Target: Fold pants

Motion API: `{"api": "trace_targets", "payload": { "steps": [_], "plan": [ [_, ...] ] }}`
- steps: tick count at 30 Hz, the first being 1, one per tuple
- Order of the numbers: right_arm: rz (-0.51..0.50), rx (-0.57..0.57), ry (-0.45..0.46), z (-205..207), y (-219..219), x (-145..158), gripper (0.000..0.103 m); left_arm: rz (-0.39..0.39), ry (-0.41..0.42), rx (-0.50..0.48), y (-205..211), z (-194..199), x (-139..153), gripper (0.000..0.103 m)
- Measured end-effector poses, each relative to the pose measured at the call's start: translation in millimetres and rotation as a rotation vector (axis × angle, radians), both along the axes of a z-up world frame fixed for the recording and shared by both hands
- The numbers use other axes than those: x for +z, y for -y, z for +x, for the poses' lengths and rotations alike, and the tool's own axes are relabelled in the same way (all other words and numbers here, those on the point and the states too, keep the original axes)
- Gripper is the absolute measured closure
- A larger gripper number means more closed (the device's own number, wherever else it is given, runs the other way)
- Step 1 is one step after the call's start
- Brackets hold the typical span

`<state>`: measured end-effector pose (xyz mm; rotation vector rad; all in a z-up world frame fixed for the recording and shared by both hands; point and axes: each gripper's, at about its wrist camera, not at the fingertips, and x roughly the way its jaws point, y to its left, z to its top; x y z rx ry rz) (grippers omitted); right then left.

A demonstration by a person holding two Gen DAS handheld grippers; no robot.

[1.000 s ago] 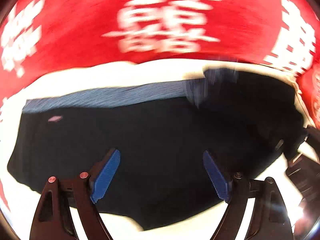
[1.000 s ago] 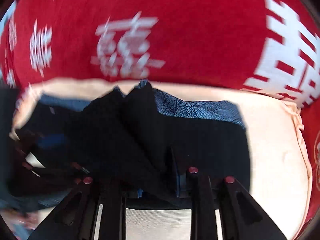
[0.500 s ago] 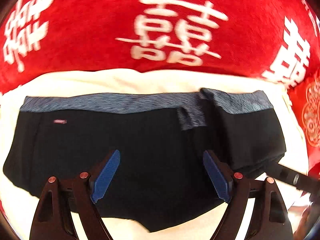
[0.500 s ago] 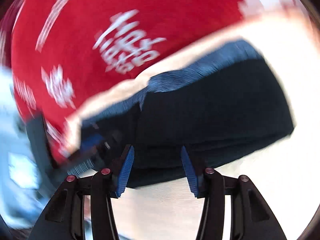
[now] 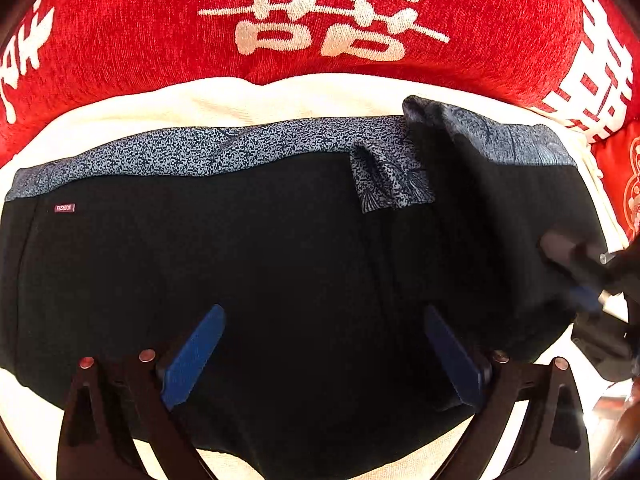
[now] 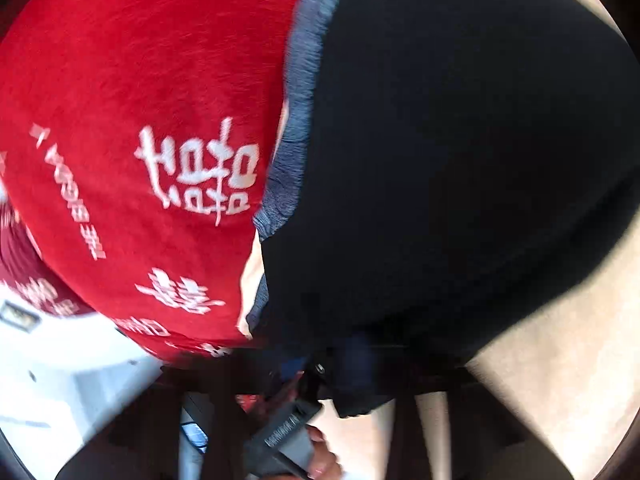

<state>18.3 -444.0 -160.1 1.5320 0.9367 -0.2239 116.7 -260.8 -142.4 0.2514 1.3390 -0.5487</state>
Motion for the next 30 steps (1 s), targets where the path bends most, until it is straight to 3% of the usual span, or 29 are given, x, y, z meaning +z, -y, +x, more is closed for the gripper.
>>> {"api": "trace_targets", "payload": {
  "steps": [2, 4, 6, 8, 14, 17, 19, 21, 23, 26, 28, 29, 30],
  "plan": [
    [-0.063, 0.065, 0.044, 9, 2, 26, 0.098, 0.006, 0.004, 0.0, 0, -4, 4, 0.002],
    [-0.174, 0.199, 0.056, 14, -2, 60, 0.098, 0.0, 0.0, 0.006, -1, -5, 5, 0.002],
    [-0.208, 0.261, 0.046, 15, -7, 72, 0.098, -0.01, -0.007, 0.016, -4, -3, 1, 0.002],
    [-0.183, 0.264, 0.022, 9, -11, 65, 0.098, -0.009, -0.011, 0.029, -4, -1, 2, 0.002],
    [-0.142, 0.273, -0.082, 10, -32, 0, 0.098, 0.042, 0.035, 0.102, -39, -3, 26, 0.002],
    [-0.183, 0.331, -0.091, 12, -36, 2, 0.097, 0.054, 0.058, 0.119, -51, -2, 43, 0.002],
    [-0.248, 0.45, -0.112, 17, -40, 20, 0.091, 0.042, 0.077, 0.125, -51, 2, 56, 0.002],
    [-0.287, 0.581, -0.13, 22, -46, 37, 0.065, 0.026, 0.088, 0.116, -42, 5, 72, 0.002],
    [-0.38, 0.666, -0.132, 17, -43, 66, 0.057, 0.019, 0.102, 0.091, -27, 7, 84, 0.002],
    [-0.524, 0.616, -0.133, 6, -3, 97, 0.058, -0.019, 0.111, 0.044, 11, 7, 97, 0.002],
    [-0.577, 0.543, -0.167, 8, 39, 104, 0.086, -0.038, 0.108, 0.016, 37, 6, 98, 0.002],
    [-0.584, 0.523, -0.183, 9, 52, 103, 0.095, -0.041, 0.11, 0.004, 50, 5, 96, 0.002],
    [-0.592, 0.5, -0.196, 15, 67, 100, 0.095, -0.042, 0.111, -0.007, 65, 3, 93, 0.002]
  ]
}}
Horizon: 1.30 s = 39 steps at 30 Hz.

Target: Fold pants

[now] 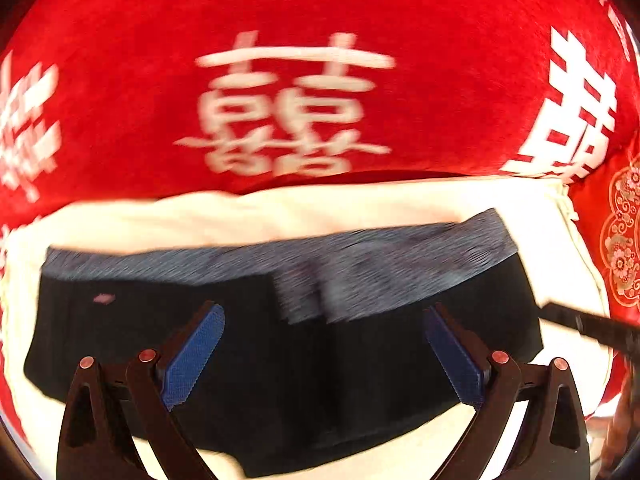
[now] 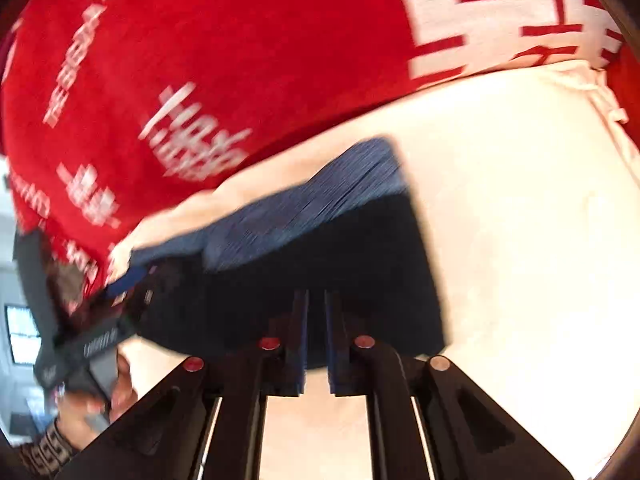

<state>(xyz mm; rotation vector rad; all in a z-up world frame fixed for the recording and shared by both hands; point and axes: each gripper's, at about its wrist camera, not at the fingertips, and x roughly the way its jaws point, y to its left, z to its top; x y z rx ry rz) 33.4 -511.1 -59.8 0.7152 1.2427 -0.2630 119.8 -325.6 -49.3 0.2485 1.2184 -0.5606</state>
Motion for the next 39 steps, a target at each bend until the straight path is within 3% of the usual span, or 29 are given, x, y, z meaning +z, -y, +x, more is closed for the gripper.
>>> {"api": "trace_targets", "payload": {
  "steps": [3, 7, 8, 9, 11, 13, 17, 22, 25, 27, 33, 35, 39],
  "plan": [
    [-0.044, 0.036, -0.024, 12, 28, -15, 0.095, 0.036, 0.0, 0.0, 33, 6, -26, 0.002],
    [-0.032, 0.114, -0.117, 24, 23, -57, 0.095, 0.195, -0.076, 0.033, 33, 1, -74, 0.001],
    [-0.032, 0.126, -0.123, 20, 18, -62, 0.094, 0.164, -0.092, 0.04, 25, -2, -80, 0.001],
    [-0.051, 0.127, -0.103, 14, 12, -62, 0.094, 0.111, -0.091, 0.061, 15, -4, -80, 0.001],
    [-0.017, 0.125, -0.094, 7, 6, -61, 0.095, 0.113, -0.123, 0.074, 5, -7, -79, 0.0],
    [0.03, 0.134, -0.096, 3, -2, -62, 0.095, 0.146, -0.116, 0.077, 2, -10, -74, 0.0],
    [-0.014, 0.228, -0.105, 0, -17, -59, 0.095, 0.212, -0.076, 0.087, -3, -22, -62, 0.0],
    [0.065, 0.243, -0.104, -5, -16, -57, 0.093, 0.25, -0.062, 0.185, -25, -39, -36, 0.0],
    [0.097, 0.277, -0.087, -12, -20, -49, 0.08, 0.248, -0.076, 0.269, -46, -53, -22, 0.0],
    [0.093, 0.316, -0.069, -18, -27, -40, 0.058, 0.256, -0.084, 0.316, -61, -64, -17, 0.0],
    [0.033, 0.435, -0.044, -13, -65, -23, 0.057, 0.246, -0.106, 0.407, -109, -88, -15, 0.0],
    [-0.047, 0.525, -0.03, -3, -93, -18, 0.055, 0.237, -0.115, 0.418, -110, -80, -27, 0.0],
    [-0.309, 0.795, 0.044, 7, -163, -22, 0.042, 0.217, -0.124, 0.397, -127, -68, -35, 0.0]
  ]
}}
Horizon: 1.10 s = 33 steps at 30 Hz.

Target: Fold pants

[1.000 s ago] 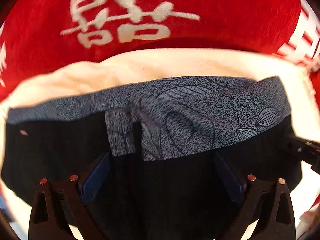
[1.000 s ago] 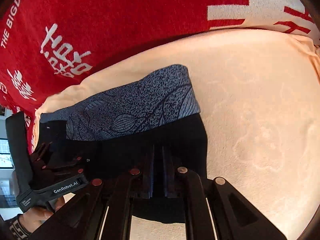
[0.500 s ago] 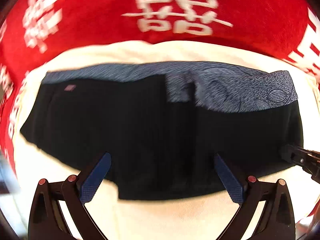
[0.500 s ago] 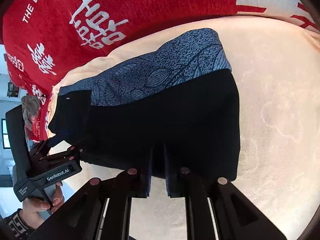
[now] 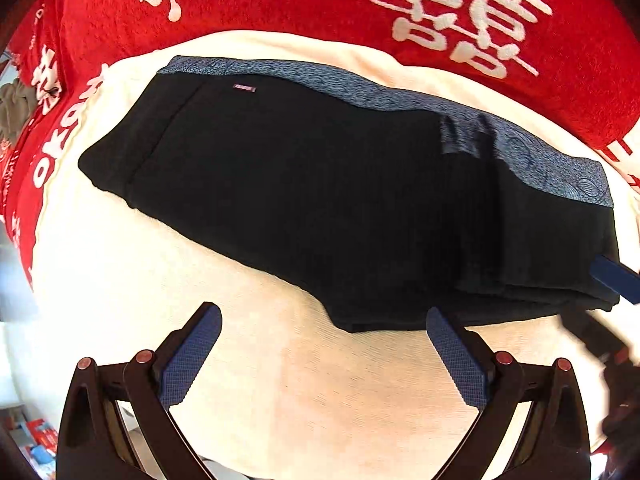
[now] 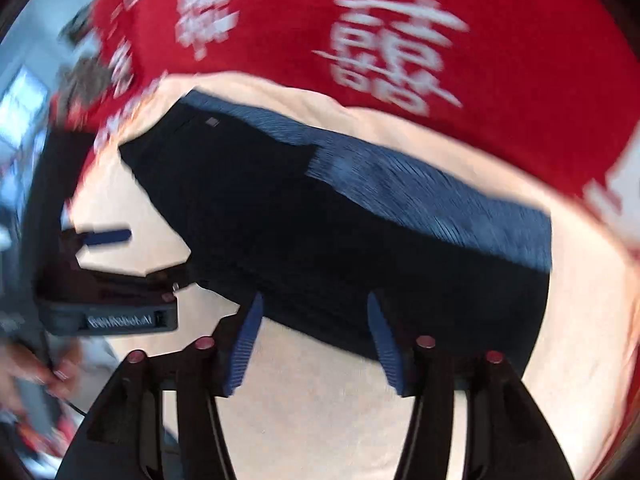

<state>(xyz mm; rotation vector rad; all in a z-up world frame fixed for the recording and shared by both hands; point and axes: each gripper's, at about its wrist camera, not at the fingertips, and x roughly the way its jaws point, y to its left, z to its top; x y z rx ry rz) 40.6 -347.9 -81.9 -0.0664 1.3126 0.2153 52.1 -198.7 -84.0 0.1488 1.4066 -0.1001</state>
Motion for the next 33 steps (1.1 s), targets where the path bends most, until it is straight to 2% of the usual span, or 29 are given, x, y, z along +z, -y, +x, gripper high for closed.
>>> {"api": "trace_targets", "payload": {
  "steps": [1, 3, 5, 7, 9, 10, 13, 16, 19, 21, 23, 26, 30, 33],
  "plan": [
    [-0.066, 0.065, 0.017, -1, -15, -6, 0.042, -0.004, -0.001, -0.008, -5, 4, -2, 0.0],
    [-0.158, 0.122, 0.041, 1, -33, -19, 0.042, 0.002, -0.007, -0.028, -16, 12, -4, 0.0],
    [-0.156, 0.1, 0.023, 9, -36, -29, 0.042, -0.007, -0.01, -0.034, -27, 20, -4, 0.0],
    [-0.09, 0.046, -0.064, 20, -31, -44, 0.073, -0.023, -0.016, -0.033, -39, 27, -5, 0.0],
    [-0.019, -0.035, -0.097, 27, -22, -42, 0.088, -0.029, -0.02, -0.031, -47, 32, -5, 0.0],
    [0.013, -0.063, -0.113, 30, -18, -38, 0.09, -0.034, -0.02, -0.026, -52, 34, -5, 0.0],
    [0.043, -0.105, -0.148, 32, -14, -34, 0.09, -0.057, -0.016, -0.013, -65, 41, -6, 0.0],
    [-0.024, -0.076, -0.191, 34, -33, -48, 0.089, -0.038, -0.015, -0.022, -74, 46, -12, 0.0],
    [-0.085, -0.028, -0.188, 37, -47, -48, 0.082, -0.048, -0.023, 0.012, -87, 50, -14, 0.0],
    [-0.063, -0.03, -0.198, 36, -47, -43, 0.072, -0.048, -0.025, 0.034, -93, 51, -15, 0.0],
    [-0.038, -0.033, -0.212, 35, -45, -37, 0.071, -0.049, -0.029, 0.053, -98, 52, -17, 0.0],
    [-0.016, -0.035, -0.21, 34, -45, -27, 0.07, -0.054, -0.032, 0.068, -102, 53, -18, 0.0],
    [-0.017, -0.043, -0.184, 36, -49, -16, 0.062, -0.062, -0.03, 0.073, -102, 54, -18, 0.0],
    [-0.035, -0.067, -0.156, 39, -50, -12, 0.062, -0.066, -0.03, 0.073, -104, 55, -18, 0.0]
  ]
}}
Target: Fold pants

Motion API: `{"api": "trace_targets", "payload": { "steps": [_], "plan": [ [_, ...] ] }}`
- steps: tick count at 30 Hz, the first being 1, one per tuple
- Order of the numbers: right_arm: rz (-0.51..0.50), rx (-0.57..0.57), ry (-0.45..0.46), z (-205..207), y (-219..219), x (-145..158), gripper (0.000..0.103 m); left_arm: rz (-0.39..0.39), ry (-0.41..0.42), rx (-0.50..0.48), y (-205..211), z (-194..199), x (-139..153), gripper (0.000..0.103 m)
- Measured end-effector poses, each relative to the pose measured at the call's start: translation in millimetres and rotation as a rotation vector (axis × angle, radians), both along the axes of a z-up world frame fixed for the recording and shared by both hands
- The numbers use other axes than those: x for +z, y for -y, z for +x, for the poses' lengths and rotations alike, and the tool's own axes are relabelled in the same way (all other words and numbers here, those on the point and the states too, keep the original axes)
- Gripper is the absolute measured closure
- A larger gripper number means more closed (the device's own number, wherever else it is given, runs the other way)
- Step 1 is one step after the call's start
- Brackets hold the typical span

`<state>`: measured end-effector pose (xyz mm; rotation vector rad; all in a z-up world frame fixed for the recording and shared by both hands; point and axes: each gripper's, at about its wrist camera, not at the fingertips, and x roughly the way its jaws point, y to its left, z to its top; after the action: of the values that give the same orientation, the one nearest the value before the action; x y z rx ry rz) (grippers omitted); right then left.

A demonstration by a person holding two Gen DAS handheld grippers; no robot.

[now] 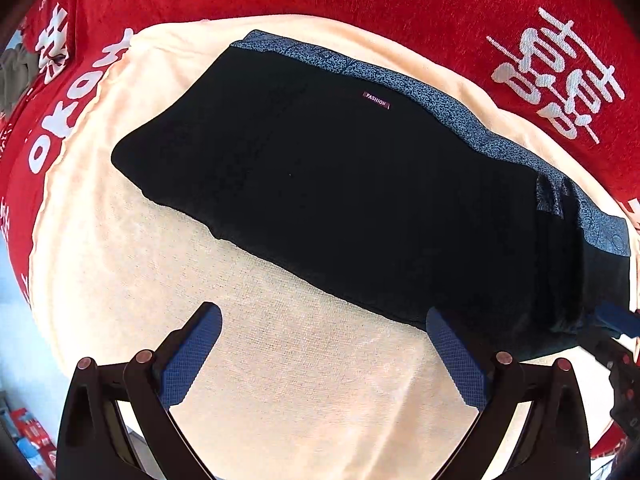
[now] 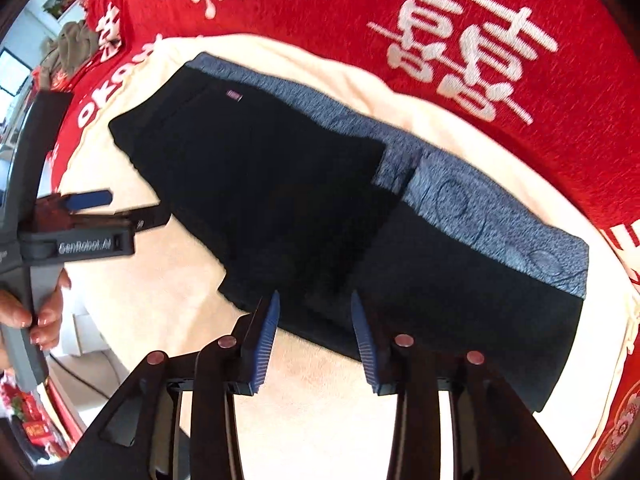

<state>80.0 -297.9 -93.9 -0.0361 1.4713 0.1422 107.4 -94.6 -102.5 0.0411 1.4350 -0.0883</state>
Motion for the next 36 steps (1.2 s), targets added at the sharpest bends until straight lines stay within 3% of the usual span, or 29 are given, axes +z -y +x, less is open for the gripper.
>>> {"api": "trace_targets", "payload": {
  "steps": [5, 8, 11, 15, 19, 21, 25, 28, 34, 36],
  "plan": [
    [0.011, -0.125, -0.003, 19, 12, -16, 0.062, -0.006, -0.002, 0.004, -5, 4, -1, 0.0],
    [0.04, -0.174, -0.065, 18, 10, -38, 0.062, -0.026, -0.013, 0.005, -9, 4, -2, 0.0],
    [-0.004, -0.173, -0.034, 7, 0, -40, 0.061, -0.059, -0.013, -0.004, -18, 3, 0, 0.0],
    [0.008, -0.198, -0.036, 4, 1, -38, 0.061, -0.15, -0.009, 0.054, -43, 6, 0, 0.0],
    [-0.035, -0.127, -0.039, 5, -9, -41, 0.058, -0.115, -0.015, 0.099, -62, 15, -7, 0.0],
    [-0.058, -0.098, -0.037, 4, -15, -43, 0.054, -0.135, 0.003, 0.115, -69, 19, -5, 0.0],
    [-0.062, -0.104, -0.04, 6, -18, -46, 0.05, -0.247, 0.045, 0.188, -91, 31, 0, 0.0],
    [-0.057, -0.115, -0.044, 8, -17, -48, 0.048, -0.382, 0.033, 0.221, -108, 37, -11, 0.0],
    [-0.052, -0.106, -0.05, 9, -16, -49, 0.048, -0.595, 0.085, 0.33, -140, 35, -27, 0.0],
    [-0.057, -0.098, -0.052, 10, -17, -50, 0.048, -0.628, 0.101, 0.341, -142, 36, -35, 0.0]
  ]
}}
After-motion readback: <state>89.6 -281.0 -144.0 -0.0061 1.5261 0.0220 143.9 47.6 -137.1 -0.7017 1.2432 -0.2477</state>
